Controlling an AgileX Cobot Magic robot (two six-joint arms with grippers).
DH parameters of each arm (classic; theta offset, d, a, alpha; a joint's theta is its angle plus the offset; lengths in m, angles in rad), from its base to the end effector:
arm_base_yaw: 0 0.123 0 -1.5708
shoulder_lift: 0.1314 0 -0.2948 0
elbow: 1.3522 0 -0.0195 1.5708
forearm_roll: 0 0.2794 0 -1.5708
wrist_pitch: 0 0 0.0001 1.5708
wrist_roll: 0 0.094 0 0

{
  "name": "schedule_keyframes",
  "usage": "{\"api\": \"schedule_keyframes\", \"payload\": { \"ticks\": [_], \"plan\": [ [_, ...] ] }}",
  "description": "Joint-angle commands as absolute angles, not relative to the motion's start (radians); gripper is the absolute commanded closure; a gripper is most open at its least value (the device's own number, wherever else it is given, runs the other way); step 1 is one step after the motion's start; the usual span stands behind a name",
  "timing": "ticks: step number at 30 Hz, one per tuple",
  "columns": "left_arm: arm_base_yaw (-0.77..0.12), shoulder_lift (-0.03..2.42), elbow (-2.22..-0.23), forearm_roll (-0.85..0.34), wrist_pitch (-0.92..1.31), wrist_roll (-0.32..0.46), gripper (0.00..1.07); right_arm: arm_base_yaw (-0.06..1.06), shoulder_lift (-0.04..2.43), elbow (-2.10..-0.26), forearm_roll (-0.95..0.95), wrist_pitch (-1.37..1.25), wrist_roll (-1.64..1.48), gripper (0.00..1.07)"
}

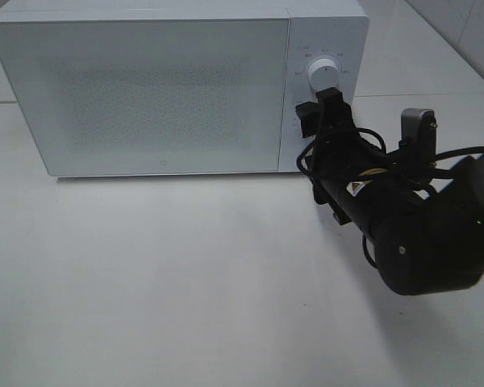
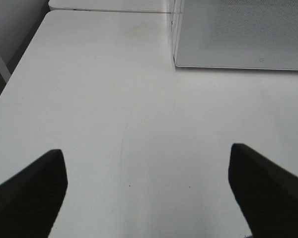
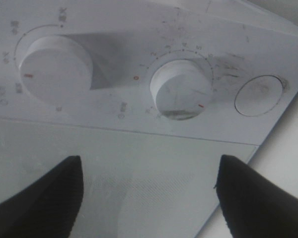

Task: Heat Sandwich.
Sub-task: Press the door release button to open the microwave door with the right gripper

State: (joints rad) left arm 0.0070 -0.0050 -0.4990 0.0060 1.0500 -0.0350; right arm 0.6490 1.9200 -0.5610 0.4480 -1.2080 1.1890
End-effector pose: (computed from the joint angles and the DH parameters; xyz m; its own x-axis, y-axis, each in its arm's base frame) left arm 0.0129 0.0006 0.2904 -0.4423 -0.0351 -0.8962 -0.0258 0.9993 -0.0264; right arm 0.2801 0.1647 0.1145 -0.2431 0.9373 -0.2496 0.0285 0.2641 0.9641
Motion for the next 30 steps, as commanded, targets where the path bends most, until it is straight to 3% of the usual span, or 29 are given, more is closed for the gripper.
{"api": "schedule_keyframes", "payload": {
  "ticks": [1, 13, 30],
  "plan": [
    [0.01, -0.026, -0.495, 0.006, 1.036, -0.036, 0.25, 0.643, 1.851, -0.481, 0.385, -1.356, 1.124, 0.34],
    [0.01, -0.026, -0.495, 0.006, 1.036, -0.036, 0.25, 0.643, 1.708, -0.195, 0.373, -1.356, 0.919, 0.34],
    [0.01, -0.026, -0.495, 0.006, 1.036, -0.036, 0.25, 0.643, 1.699, -0.115, 0.357, -1.358, 0.928, 0.34]
  ]
}}
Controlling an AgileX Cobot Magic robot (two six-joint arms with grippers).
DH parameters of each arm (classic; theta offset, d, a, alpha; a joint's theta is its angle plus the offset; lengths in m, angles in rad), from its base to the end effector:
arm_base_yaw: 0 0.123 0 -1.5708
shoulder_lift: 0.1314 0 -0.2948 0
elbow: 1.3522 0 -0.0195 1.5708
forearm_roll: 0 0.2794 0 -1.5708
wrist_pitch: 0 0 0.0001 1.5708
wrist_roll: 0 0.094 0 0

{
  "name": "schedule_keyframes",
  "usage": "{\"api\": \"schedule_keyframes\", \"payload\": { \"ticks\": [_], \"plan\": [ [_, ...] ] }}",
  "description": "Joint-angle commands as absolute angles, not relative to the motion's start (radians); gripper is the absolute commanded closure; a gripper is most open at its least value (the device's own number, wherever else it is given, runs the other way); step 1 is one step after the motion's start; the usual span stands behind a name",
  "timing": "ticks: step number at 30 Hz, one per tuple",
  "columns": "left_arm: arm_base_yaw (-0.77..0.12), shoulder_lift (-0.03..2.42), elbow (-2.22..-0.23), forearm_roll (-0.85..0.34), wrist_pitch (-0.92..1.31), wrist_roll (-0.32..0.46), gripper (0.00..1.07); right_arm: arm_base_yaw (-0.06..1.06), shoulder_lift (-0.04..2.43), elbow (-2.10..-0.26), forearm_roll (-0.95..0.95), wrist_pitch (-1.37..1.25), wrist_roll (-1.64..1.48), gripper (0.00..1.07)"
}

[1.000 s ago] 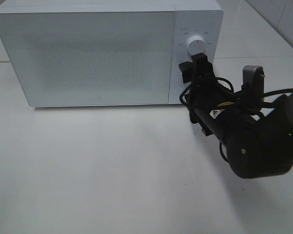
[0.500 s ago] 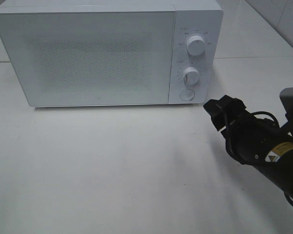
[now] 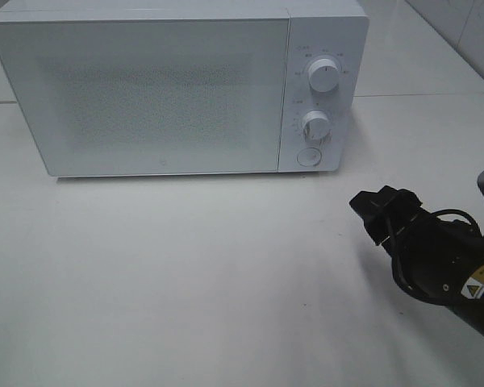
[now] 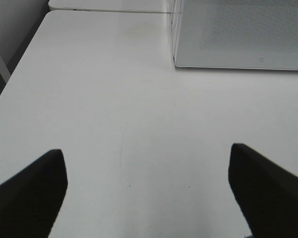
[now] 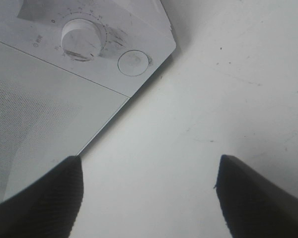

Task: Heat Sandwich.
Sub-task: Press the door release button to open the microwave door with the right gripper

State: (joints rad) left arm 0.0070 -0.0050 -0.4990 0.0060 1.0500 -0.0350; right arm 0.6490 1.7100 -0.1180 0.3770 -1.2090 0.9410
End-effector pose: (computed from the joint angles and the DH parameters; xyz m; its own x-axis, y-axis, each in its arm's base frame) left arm 0.0129 0.0006 0.2904 -0.4423 -0.0351 -0.8962 -0.0258 0.9993 -0.0264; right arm 0.1792 0.0954 0.1017 -0.3892 0.7442 -0.5428 0.0767 0.6134 0.7860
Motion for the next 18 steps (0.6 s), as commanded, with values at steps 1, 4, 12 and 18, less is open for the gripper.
{"api": "schedule_keyframes", "payload": {
  "ticks": [1, 4, 12, 18],
  "plan": [
    [0.01, -0.026, -0.495, 0.006, 1.036, -0.036, 0.25, 0.643, 1.699, -0.115, 0.358, -1.358, 0.927, 0.34],
    [0.01, -0.026, -0.495, 0.006, 1.036, -0.036, 0.25, 0.643, 1.684, -0.115, 0.358, -1.356, 0.902, 0.34],
    [0.01, -0.026, -0.495, 0.006, 1.036, -0.036, 0.25, 0.639, 1.541, -0.115, 0.427, -1.253, 0.652, 0.34],
    [0.01, -0.026, -0.495, 0.006, 1.036, -0.036, 0.25, 0.639, 1.358, -0.15, 0.569, -1.019, 0.273, 0.34]
  ]
}}
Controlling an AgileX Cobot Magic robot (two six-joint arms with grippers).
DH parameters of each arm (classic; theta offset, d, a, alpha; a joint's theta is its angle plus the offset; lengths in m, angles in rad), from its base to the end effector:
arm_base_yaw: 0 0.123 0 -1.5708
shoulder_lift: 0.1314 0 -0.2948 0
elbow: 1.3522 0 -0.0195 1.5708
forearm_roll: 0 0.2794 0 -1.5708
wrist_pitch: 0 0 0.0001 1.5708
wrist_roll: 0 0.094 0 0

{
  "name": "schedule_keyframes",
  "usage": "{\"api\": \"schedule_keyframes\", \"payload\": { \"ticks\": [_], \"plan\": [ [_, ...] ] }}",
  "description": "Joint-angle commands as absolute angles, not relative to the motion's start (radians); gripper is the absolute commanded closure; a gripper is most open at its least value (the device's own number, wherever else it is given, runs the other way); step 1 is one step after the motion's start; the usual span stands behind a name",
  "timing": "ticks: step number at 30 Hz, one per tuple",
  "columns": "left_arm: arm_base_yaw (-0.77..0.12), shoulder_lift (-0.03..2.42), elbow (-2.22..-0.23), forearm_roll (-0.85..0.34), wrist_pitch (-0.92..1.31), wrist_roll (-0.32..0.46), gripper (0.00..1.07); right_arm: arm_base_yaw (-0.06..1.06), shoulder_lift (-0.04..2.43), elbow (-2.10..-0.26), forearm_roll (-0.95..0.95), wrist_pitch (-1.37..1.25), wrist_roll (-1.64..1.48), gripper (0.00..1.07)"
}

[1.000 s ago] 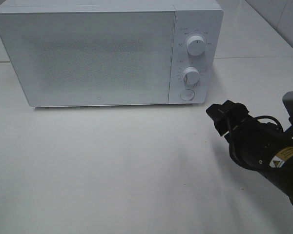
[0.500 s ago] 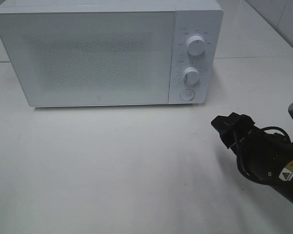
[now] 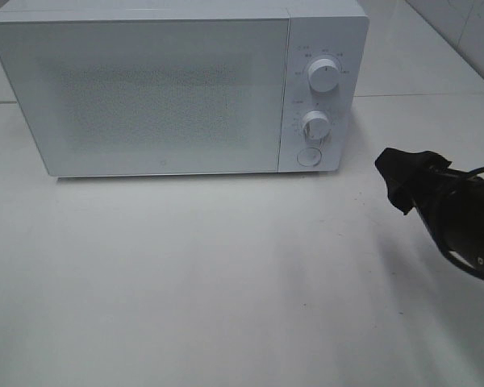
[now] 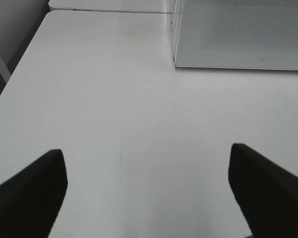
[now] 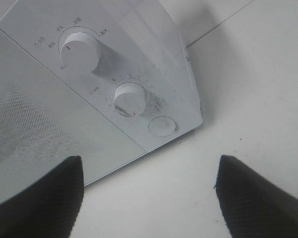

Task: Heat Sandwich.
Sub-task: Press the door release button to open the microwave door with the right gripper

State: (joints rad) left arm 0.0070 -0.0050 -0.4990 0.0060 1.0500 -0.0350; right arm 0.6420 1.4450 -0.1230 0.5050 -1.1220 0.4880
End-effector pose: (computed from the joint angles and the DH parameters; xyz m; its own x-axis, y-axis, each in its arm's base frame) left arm 0.0129 0.0006 0.2904 -0.4423 -0.0351 -0.8962 -0.0258 0.9993 -0.0264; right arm 0.1812 0.0843 0.1463 -0.2287 0.5729 -0.7871 -0.0578 0.7991 0.5984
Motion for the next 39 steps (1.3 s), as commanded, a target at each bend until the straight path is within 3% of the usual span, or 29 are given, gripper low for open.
{"api": "schedule_keyframes", "payload": {
  "ticks": [1, 6, 8, 9, 11, 12, 13, 16, 17, 24, 39],
  "plan": [
    [0.01, -0.026, -0.495, 0.006, 1.036, -0.036, 0.25, 0.639, 1.327, -0.163, 0.59, -0.972, 0.2, 0.34],
    [0.01, -0.026, -0.495, 0.006, 1.036, -0.036, 0.25, 0.639, 1.157, -0.28, 0.825, -0.71, -0.305, 0.35],
    [0.01, -0.026, -0.495, 0.006, 1.036, -0.036, 0.25, 0.639, 1.097, -0.368, 1.044, -0.537, -0.686, 0.35],
    [0.01, -0.026, -0.495, 0.006, 1.036, -0.036, 0.25, 0.639, 1.097, -0.368, 1.044, -0.537, -0.686, 0.35],
    [0.01, -0.026, -0.495, 0.006, 1.036, -0.036, 0.25, 0.639, 1.076, -0.429, 1.224, -0.468, -0.962, 0.35],
    [0.01, -0.026, -0.495, 0.006, 1.036, -0.036, 0.25, 0.639, 1.071, -0.478, 1.424, -0.44, -1.218, 0.36],
    [0.01, -0.026, -0.495, 0.006, 1.036, -0.036, 0.25, 0.639, 1.071, -0.478, 1.424, -0.44, -1.218, 0.36],
    [0.01, -0.026, -0.495, 0.006, 1.036, -0.036, 0.25, 0.639, 1.068, -0.568, 1.796, -0.489, -1.744, 0.38],
    [0.01, -0.026, -0.495, 0.006, 1.036, -0.036, 0.25, 0.64, 1.065, -0.579, 1.796, -0.506, -1.799, 0.39],
    [0.01, -0.026, -0.495, 0.006, 1.036, -0.036, 0.25, 0.64, 1.017, -0.632, 1.796, -0.624, -1.83, 0.43],
    [0.01, -0.026, -0.495, 0.006, 1.036, -0.036, 0.25, 0.64, 0.999, -0.638, 1.77, -0.304, -1.606, 0.43]
  ]
}}
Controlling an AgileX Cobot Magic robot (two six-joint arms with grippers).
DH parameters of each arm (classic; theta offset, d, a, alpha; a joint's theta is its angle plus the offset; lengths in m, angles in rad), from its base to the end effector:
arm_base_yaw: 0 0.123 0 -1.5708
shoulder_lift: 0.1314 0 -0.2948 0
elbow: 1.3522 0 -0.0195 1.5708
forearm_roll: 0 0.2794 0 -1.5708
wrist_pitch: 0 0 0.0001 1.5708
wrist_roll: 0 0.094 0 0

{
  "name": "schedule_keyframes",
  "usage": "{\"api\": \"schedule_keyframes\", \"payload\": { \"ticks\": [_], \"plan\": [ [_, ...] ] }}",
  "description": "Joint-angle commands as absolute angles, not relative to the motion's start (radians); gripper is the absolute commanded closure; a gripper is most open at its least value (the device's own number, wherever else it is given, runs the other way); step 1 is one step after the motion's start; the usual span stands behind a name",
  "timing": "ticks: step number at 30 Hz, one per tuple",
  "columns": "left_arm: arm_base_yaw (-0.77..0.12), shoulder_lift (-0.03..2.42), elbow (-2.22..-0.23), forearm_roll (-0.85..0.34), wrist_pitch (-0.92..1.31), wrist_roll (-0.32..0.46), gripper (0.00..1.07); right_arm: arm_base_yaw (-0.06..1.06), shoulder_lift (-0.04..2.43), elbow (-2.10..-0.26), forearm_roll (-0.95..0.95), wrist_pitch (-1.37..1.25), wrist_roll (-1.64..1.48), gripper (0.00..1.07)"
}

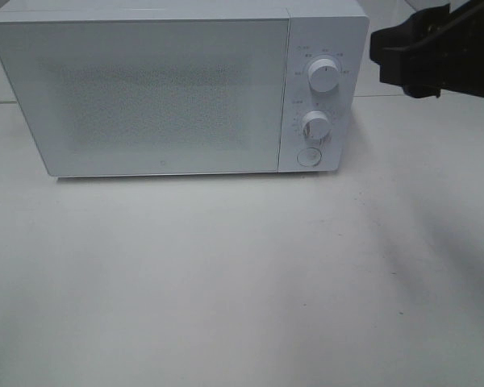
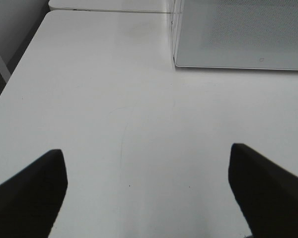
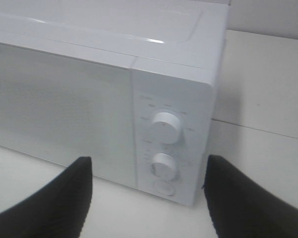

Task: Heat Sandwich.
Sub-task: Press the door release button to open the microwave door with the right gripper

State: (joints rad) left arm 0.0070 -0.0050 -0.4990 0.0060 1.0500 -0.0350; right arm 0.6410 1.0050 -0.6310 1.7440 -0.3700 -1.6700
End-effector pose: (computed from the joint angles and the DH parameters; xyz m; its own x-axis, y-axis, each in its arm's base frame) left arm 0.0129 0.0006 0.2904 -0.4423 -0.0351 -0.8962 -0.0258 0.9993 -0.0264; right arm 0.2058 0.1119 0.2997 -0.3015 -0.1245 -0.9453 -0.2659 0.9631 -0.0420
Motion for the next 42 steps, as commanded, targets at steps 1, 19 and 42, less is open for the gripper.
{"api": "schedule_keyframes", "payload": {
  "ticks": [1, 19, 42],
  "plan": [
    [0.01, -0.026, -0.495, 0.006, 1.036, -0.036, 0.25, 0.64, 1.005, -0.638, 1.744, -0.292, -1.58, 0.43],
    [0.01, -0.026, -0.495, 0.006, 1.036, -0.036, 0.25, 0.457, 1.022, -0.639, -0.033, 0.263, 0.207, 0.46],
    [0.01, -0.026, -0.495, 0.006, 1.036, -0.036, 0.25, 0.442, 0.144, -0.576, -0.328, 1.069, 0.414, 1.07]
  ]
}}
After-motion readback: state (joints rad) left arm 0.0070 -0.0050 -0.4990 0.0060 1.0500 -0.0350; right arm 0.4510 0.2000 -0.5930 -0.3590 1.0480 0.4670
